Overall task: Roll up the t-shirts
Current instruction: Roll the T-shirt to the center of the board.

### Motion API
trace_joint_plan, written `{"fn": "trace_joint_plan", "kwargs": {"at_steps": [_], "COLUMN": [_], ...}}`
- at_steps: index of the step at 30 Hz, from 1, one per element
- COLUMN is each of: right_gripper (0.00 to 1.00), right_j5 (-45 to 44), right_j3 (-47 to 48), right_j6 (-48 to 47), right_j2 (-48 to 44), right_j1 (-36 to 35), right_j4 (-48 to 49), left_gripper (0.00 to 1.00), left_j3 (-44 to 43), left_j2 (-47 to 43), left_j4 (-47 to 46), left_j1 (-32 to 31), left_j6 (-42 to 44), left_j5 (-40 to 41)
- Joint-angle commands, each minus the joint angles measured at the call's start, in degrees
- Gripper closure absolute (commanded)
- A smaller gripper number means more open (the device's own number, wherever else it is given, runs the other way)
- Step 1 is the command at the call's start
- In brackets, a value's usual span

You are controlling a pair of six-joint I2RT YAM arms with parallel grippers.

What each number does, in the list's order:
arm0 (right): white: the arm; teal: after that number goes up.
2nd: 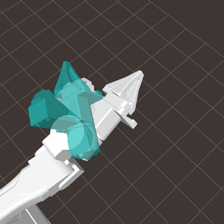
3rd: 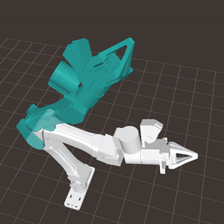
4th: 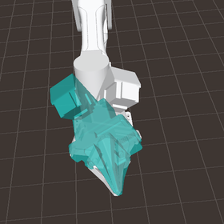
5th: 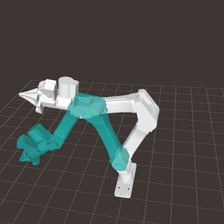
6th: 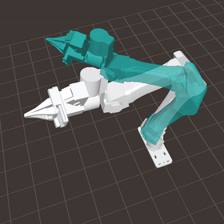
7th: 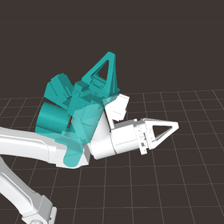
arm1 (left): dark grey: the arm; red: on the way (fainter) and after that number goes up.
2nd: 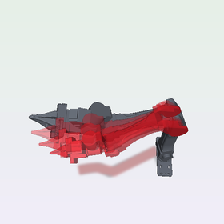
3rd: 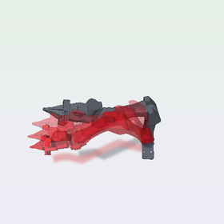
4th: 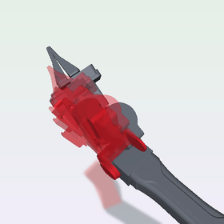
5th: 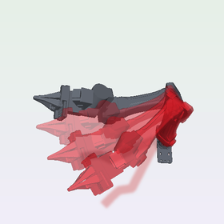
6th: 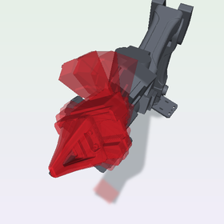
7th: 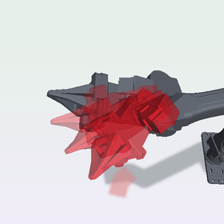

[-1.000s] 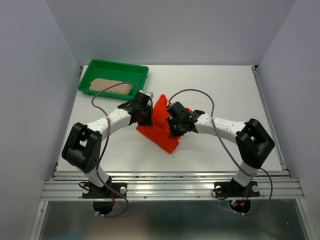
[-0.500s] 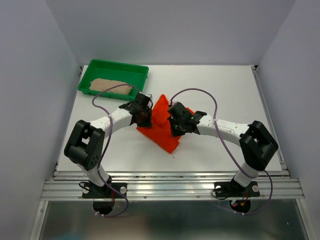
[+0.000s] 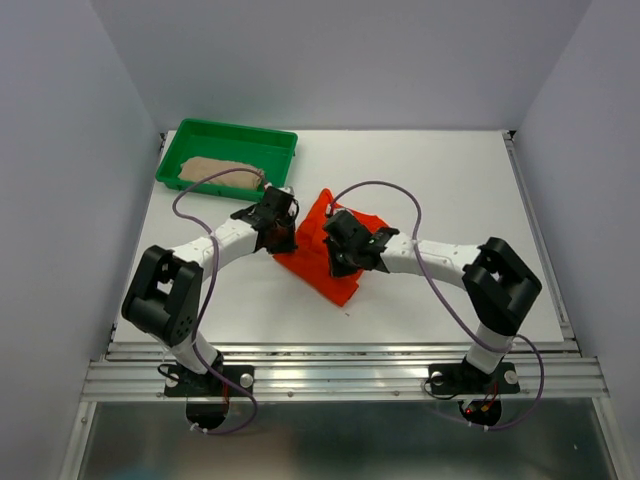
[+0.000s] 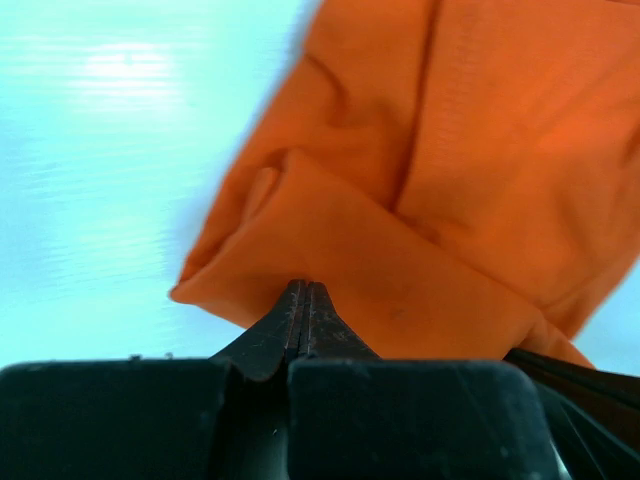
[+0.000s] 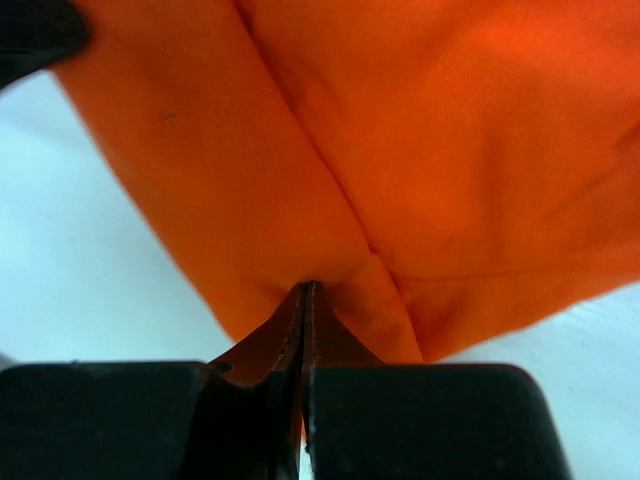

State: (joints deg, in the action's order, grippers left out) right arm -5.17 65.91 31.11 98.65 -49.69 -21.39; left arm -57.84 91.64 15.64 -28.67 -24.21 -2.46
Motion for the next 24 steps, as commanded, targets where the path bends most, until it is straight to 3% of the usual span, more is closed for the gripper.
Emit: {"fn": "trace_joint_plan", "kwargs": {"at_steps": [1,5,14,24], "right_gripper": [0.99,0.99,0.99,0.99], "right_j5": [-1.42,-3.09,-3.89,1.74], "right_j3": [2.12,3.43,9.66,14.86], "right_j6": [-1.66,-3.95,-6.68,-6.07], "right_j2": [4.87,8.13,0.4,11.99], "right_j1": [-0.41,-0.41,-2.16,-2.16], "right_j4": [3.98,3.2,0.38,3.98], "left_gripper": [1.0,1.0,1.0,1.0], "left_j3": [1.77,1.86,-1.82,-6.41], "left_j2": [-0.15,2.76,-7.87,-15.6], "left_j4": [-1.31,-1.05,4.83,11.17], "left_j1": [0.89,0.89,2.03,8.44], "left_j6": [-1.98,-2.6,-2.87,-0.67], "left_j5": [5.79,5.54,9.49,9.76]}}
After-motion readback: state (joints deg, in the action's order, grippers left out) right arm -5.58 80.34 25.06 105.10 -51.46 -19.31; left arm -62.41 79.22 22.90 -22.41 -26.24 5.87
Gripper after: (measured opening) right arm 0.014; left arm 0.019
